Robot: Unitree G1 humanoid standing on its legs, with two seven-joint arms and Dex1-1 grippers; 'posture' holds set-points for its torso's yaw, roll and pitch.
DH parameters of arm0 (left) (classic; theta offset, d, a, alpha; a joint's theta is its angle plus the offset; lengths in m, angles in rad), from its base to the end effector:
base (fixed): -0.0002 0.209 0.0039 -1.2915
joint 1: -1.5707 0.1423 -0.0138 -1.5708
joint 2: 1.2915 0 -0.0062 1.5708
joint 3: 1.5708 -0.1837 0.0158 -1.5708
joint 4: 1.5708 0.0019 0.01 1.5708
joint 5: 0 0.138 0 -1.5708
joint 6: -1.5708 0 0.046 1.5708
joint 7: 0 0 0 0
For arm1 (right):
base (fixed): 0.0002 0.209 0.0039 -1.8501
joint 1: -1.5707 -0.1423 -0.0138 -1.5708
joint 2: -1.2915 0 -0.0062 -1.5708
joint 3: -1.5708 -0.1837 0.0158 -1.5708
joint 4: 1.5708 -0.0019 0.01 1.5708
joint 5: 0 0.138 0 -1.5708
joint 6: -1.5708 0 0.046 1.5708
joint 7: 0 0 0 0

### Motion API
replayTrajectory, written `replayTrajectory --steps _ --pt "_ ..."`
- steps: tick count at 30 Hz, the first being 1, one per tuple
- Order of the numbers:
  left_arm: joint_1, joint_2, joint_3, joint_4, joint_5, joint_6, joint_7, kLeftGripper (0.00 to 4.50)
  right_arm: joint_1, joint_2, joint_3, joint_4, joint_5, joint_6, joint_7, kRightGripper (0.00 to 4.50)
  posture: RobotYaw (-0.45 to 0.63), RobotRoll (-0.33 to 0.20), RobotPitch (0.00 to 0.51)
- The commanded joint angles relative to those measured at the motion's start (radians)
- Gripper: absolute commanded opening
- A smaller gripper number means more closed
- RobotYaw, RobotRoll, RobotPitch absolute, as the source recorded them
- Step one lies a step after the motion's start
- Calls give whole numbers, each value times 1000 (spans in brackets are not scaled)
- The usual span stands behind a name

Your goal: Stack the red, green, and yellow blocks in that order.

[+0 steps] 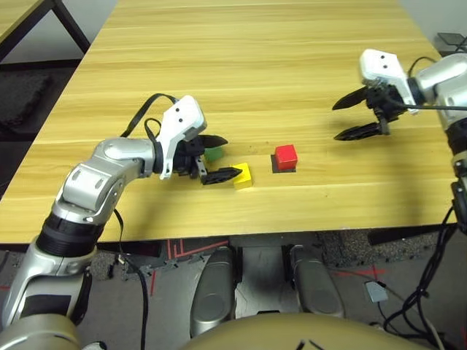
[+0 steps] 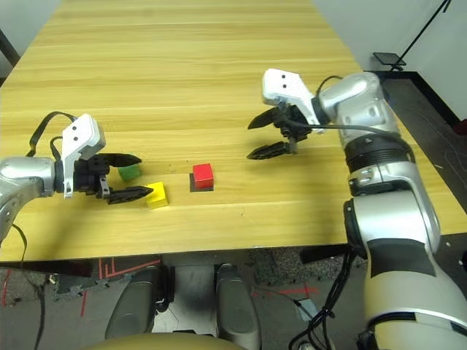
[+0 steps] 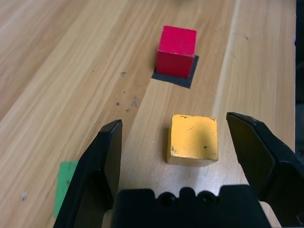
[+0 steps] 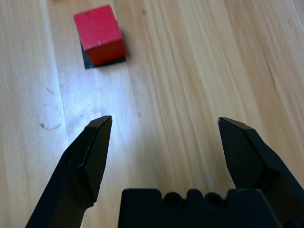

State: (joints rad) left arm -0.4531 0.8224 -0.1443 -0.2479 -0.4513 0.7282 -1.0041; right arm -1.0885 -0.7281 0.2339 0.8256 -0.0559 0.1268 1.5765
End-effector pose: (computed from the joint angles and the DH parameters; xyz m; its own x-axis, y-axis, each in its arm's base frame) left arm 0.2534 0.2207 0.1870 0.3804 -0.7977 -0.4679 0.9186 0.3845 0.0913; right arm 0.3456 -0.2657 0.2467 0.2684 0.6942 -0.6678 -0.9633 0.1880 -0.1917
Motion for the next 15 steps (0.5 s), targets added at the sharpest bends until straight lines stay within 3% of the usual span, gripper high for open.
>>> replayTrajectory --steps 1,8,15 --pt "-6 6 -22 35 32 -21 -21 4500 16 -2 -32 -13 19 30 -37 4487 280 -142 96" --pt "-94 10 -8 241 154 -132 2 4500 50 2 -56 -68 45 85 -56 4487 278 -132 101" --pt "-81 -11 -25 304 195 -165 -19 4500 71 -1 -61 -114 58 118 -59 4487 272 -127 112"
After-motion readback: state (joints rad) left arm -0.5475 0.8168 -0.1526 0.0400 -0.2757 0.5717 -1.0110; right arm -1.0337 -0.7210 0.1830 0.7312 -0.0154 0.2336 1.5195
